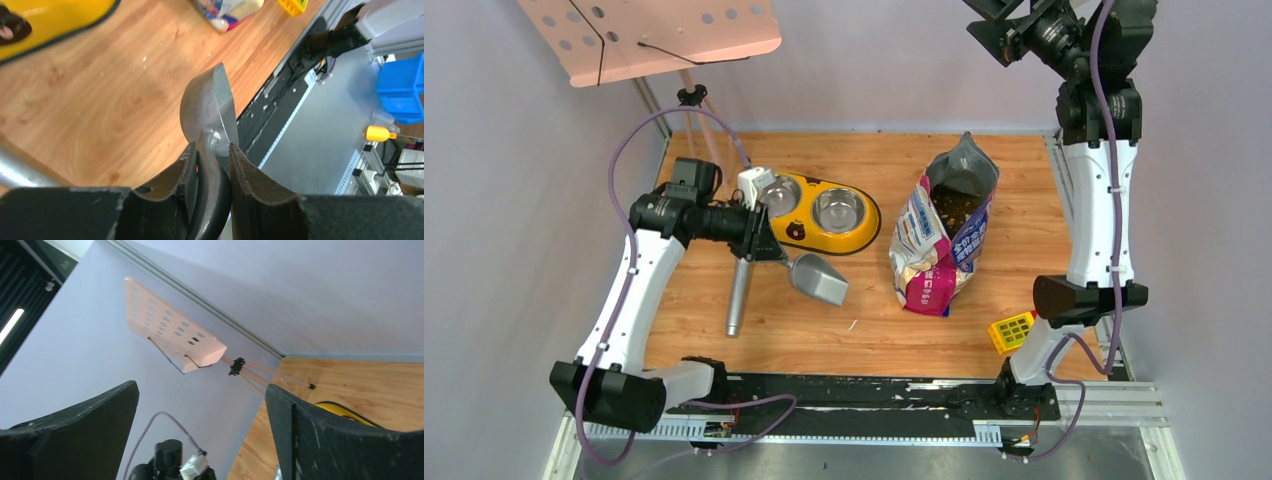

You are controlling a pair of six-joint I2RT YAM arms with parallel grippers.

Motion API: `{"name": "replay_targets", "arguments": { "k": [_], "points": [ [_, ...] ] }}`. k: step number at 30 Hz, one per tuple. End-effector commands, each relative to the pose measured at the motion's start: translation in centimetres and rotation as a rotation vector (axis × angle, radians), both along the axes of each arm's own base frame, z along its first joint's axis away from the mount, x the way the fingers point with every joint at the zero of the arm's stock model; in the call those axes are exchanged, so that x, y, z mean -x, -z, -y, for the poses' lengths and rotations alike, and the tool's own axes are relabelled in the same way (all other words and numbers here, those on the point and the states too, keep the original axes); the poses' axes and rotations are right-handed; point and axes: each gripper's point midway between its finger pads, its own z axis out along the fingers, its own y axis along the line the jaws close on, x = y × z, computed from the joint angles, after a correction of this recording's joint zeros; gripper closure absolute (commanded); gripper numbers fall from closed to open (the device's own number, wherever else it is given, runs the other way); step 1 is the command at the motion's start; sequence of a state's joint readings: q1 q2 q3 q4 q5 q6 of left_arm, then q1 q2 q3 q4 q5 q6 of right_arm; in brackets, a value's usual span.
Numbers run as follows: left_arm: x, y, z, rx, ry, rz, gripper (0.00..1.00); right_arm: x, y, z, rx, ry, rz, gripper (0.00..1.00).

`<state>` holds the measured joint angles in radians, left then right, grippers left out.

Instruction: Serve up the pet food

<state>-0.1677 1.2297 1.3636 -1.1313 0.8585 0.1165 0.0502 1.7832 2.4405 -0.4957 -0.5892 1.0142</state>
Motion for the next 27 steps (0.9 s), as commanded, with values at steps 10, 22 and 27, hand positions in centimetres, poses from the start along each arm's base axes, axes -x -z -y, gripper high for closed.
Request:
{"name": "replay_targets", "arguments": {
  "k": [10,22,27],
  "points": [
    [1.6,0.2,-0.5,-0.003,0.0,0.059,1.0,5.8,-5.7,-0.4,-0.112,-0.056,0.079,0.0],
    [-1.0,-6.1,1.5,0.133,0.05,0.16,1.0,7.9,-5.8,0.4,-0.091,-0.01,0.093,0.0],
    [-1.7,-7.1,2.6,0.158,0.083,0.202,1.0,9.2,-6.2,1.6,-0.055,0.048,0.143,0.0]
  ]
}}
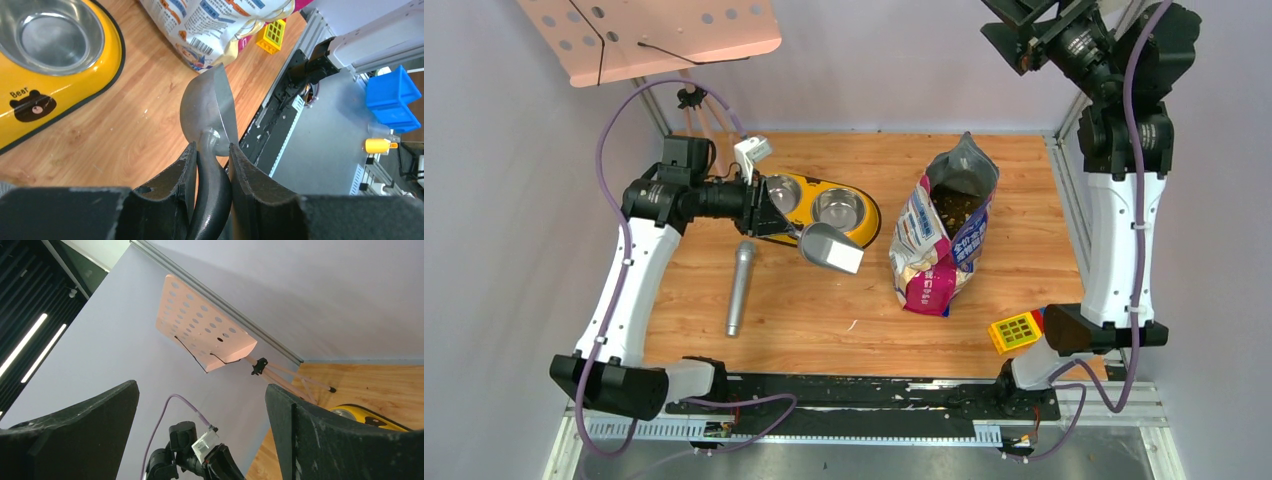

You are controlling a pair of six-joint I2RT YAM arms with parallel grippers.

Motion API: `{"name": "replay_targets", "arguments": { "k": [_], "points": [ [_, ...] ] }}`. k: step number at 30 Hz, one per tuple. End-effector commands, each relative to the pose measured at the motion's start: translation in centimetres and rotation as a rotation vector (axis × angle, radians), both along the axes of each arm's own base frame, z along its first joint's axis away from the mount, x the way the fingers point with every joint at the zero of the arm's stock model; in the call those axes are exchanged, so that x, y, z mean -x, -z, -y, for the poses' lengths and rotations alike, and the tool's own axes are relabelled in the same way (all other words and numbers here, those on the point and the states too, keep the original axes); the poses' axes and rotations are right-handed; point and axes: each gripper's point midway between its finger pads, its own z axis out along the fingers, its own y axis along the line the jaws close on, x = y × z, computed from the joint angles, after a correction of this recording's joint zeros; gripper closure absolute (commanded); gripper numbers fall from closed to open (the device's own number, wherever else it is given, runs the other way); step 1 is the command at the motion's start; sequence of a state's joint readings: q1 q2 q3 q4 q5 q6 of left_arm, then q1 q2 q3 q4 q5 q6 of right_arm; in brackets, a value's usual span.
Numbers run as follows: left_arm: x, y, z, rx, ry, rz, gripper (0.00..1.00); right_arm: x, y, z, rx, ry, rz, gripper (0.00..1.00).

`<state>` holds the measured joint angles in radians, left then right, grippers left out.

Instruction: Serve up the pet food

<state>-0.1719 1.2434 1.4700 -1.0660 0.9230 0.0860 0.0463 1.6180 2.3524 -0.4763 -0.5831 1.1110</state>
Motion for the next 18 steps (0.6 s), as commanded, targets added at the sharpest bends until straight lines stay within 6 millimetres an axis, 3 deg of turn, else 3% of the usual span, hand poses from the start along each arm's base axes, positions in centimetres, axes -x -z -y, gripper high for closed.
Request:
{"name": "replay_targets", "arguments": {
  "k": [1,4,7,9,11,15,18],
  "points": [
    [-0.5,-2.9,1.6,0.074,0.062,0.087,1.0,2.7,-1.9,1.5,0.044,0.083,0.105,0.0],
    [-0.7,-4.2,2.6,0.081,0.1,0.154,1.0,1.4,0.8,2.9,0.198,0.176,0.146,0.0],
    [-1.4,-7.5,3.5,0.093,0.123,0.277,1.0,0.4,7.2,3.6,0.422,0.207,0.107,0.0],
    [-2.2,-10.5,3.7,0.122,0.111,0.385,1.0,1.5,11.8,3.5,0.568,0.157,0.099,0.0],
    [-2.4,-13.1,3.8,0.145,0.11,0.466,1.0,3.6,15.2,3.4,0.644,0.117,0.089,0.0],
    [-2.1,-17.4,4.0,0.204,0.106,0.569,1.0,6.8,17.3,4.5,0.733,0.149,0.065,0.0],
    [-3.1,-19.5,4.2,0.243,0.044,0.591,1.0,7.7,17.4,6.4,0.836,0.235,0.055,0.0]
  ]
}}
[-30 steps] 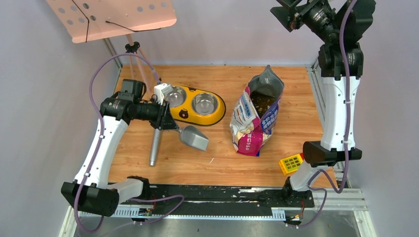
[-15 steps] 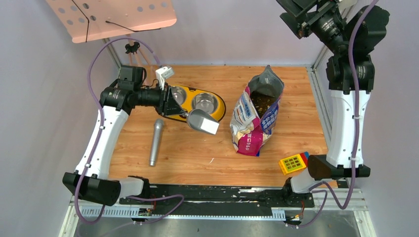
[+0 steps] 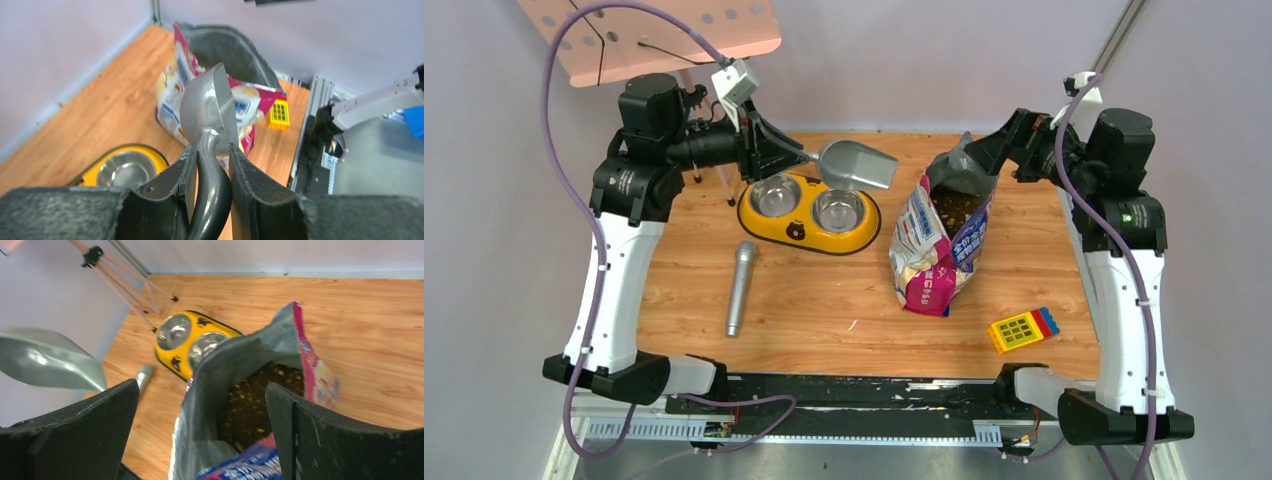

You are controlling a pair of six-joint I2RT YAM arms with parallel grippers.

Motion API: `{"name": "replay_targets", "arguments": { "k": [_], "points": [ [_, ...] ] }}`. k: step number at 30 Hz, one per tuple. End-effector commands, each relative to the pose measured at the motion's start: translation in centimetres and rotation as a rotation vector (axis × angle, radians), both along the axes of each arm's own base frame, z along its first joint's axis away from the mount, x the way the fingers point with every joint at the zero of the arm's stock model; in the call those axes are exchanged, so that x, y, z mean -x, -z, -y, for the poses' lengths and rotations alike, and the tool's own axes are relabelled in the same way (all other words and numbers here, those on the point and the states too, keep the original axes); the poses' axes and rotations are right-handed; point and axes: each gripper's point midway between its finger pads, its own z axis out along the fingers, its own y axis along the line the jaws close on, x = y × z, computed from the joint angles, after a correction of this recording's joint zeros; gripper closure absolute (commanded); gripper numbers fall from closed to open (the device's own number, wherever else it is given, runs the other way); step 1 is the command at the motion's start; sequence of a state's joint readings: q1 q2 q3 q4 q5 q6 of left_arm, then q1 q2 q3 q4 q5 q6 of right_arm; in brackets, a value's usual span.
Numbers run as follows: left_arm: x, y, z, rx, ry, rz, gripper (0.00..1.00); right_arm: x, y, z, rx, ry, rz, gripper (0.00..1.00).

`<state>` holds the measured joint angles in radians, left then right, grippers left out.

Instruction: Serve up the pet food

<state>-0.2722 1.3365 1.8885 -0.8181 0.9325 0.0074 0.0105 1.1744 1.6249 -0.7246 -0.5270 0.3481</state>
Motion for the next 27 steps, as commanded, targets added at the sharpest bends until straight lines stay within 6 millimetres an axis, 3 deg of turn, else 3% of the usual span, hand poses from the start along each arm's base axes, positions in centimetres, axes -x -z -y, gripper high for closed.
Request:
{"name": "replay_targets", "arguments": {
  "k": [1,4,7,10,12,16,22,24,27],
  "points": [
    [-1.1,-5.0,0.8,0.103,-0.035,0.116,1.0,3.0,-2.6,3.1,0.238,0.097,0.172,0.0],
    [-2.9,-5.2,2.4,0.087,-0.033,0.139,1.0,3.9,-2.3,4.1,0.287,0.136,0.16,0.0],
    [-4.3,-5.0,4.1,0.078,-0.041,0.13,1.0,4.2,-0.1,4.0,0.307,0.111,0.065,0.0],
    [-5.6,-5.1,6.2,0.095,-0.05,0.107,1.0,2.6,2.0,8.0,0.339,0.314,-0.013,0.0],
    [-7.0,-4.6,7.0,0.11,-0.097,0.058,1.0,1.6,2.7,9.0,0.339,0.372,-0.058,0.0],
    [-9.3,-3.5,8.0,0.139,-0.19,-0.037,1.0,0.1,2.1,7.1,0.31,0.254,-0.084,0.0],
    [-9.6,-2.8,9.0,0.144,-0.175,-0.077,1.0,-1.8,2.3,4.2,0.264,0.065,-0.094,0.03],
    [-9.2,-2.7,8.9,0.137,-0.164,-0.067,1.0,-2.6,3.7,4.3,0.254,0.074,-0.145,0.07],
    [-8.2,-3.6,8.5,0.138,-0.142,-0.031,1.0,-3.4,5.2,5.6,0.262,0.155,-0.205,0.0]
  ]
}}
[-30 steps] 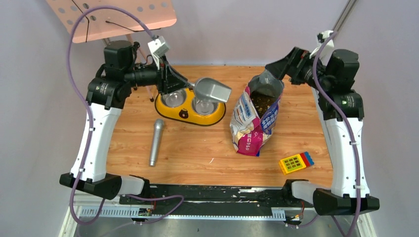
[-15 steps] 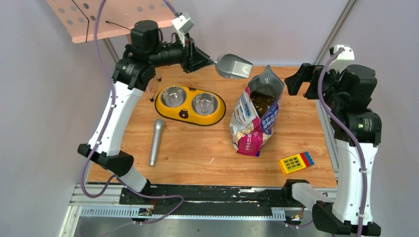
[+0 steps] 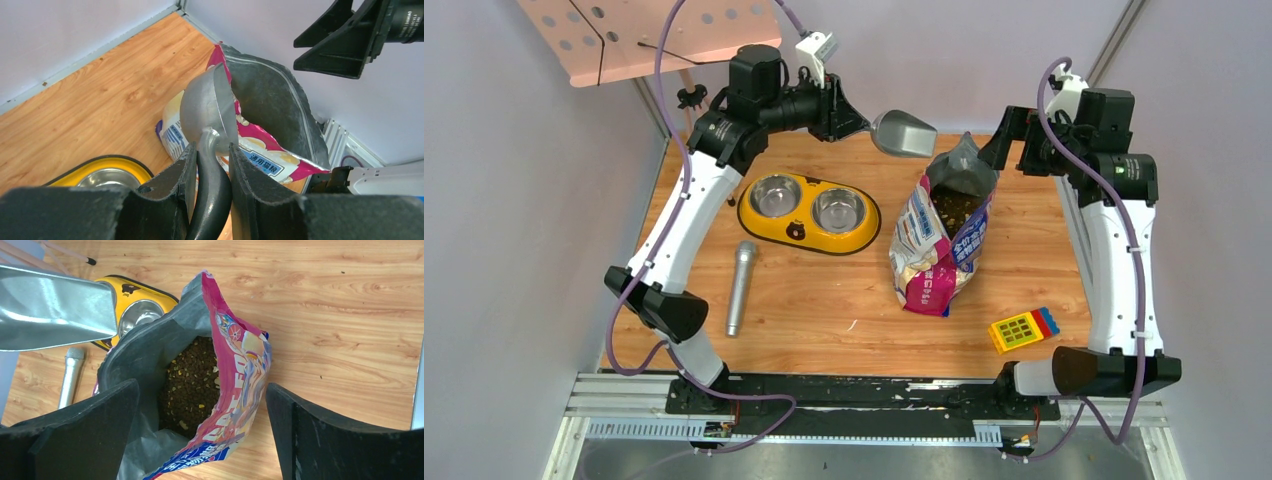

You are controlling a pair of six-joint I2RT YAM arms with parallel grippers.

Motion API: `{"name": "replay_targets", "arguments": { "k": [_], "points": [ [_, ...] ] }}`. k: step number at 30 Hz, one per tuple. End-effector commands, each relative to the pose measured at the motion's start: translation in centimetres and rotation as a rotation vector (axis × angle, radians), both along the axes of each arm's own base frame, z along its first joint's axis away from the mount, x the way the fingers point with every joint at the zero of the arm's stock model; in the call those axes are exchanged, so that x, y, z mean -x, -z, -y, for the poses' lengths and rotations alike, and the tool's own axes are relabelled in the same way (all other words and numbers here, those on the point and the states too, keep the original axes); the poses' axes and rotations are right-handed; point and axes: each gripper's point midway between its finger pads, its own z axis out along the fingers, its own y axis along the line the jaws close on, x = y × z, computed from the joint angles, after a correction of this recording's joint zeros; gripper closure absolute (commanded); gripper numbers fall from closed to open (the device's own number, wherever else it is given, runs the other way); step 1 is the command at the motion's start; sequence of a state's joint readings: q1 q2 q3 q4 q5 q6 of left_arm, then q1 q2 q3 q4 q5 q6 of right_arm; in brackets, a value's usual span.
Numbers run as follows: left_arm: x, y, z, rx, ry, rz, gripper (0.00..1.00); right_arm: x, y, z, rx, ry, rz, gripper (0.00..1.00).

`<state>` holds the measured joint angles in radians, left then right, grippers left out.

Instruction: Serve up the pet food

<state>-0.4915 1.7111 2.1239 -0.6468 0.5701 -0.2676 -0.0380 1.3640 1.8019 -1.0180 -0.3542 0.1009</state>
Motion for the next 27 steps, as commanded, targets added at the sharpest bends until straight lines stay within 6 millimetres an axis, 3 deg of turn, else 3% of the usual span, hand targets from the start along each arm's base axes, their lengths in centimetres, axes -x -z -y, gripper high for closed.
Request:
{"name": "replay_targets", "arguments": {
  "k": [1,4,7,10,16,18,21,24,27],
  "points": [
    [2.7,-6.3,-0.7,0.084,0.037,0.183,1.0,-0.2,-0.3,0.4,0.006,0.025,0.001,0.0],
    [3.7,-7.1,-1.3,0.079,0.045,0.231,1.0,0.4,0.5,-0.2,0.008,-0.027,-0.016,0.01],
    [4.2,-7.4,-1.8,0.061,0.043,0.261,1.0,0.9,2.1,-0.6,-0.018,-0.038,-0.078,0.28],
    [4.7,-7.2,-2.0,0.049,0.053,0.266,1.0,1.1,3.3,-0.6,-0.014,-0.042,-0.119,0.44],
    [6.0,-6.3,-2.2,0.004,0.103,0.266,1.0,0.2,5.2,0.0,-0.007,-0.001,-0.191,0.48],
    [6.4,-5.9,-2.2,-0.017,0.118,0.272,1.0,-0.2,5.4,-0.1,-0.014,-0.003,-0.201,0.56],
    [7.1,-4.8,-2.3,-0.058,0.141,0.267,1.0,-0.7,5.1,-0.9,-0.03,-0.048,-0.193,0.78],
    [6.6,-3.7,-3.1,-0.125,0.102,0.279,1.0,-2.1,3.5,-1.4,-0.001,-0.062,-0.14,1.0],
    [6.5,-3.4,-4.2,-0.175,0.064,0.316,1.0,-3.4,1.1,-3.2,0.03,-0.113,-0.062,1.0]
  ]
}}
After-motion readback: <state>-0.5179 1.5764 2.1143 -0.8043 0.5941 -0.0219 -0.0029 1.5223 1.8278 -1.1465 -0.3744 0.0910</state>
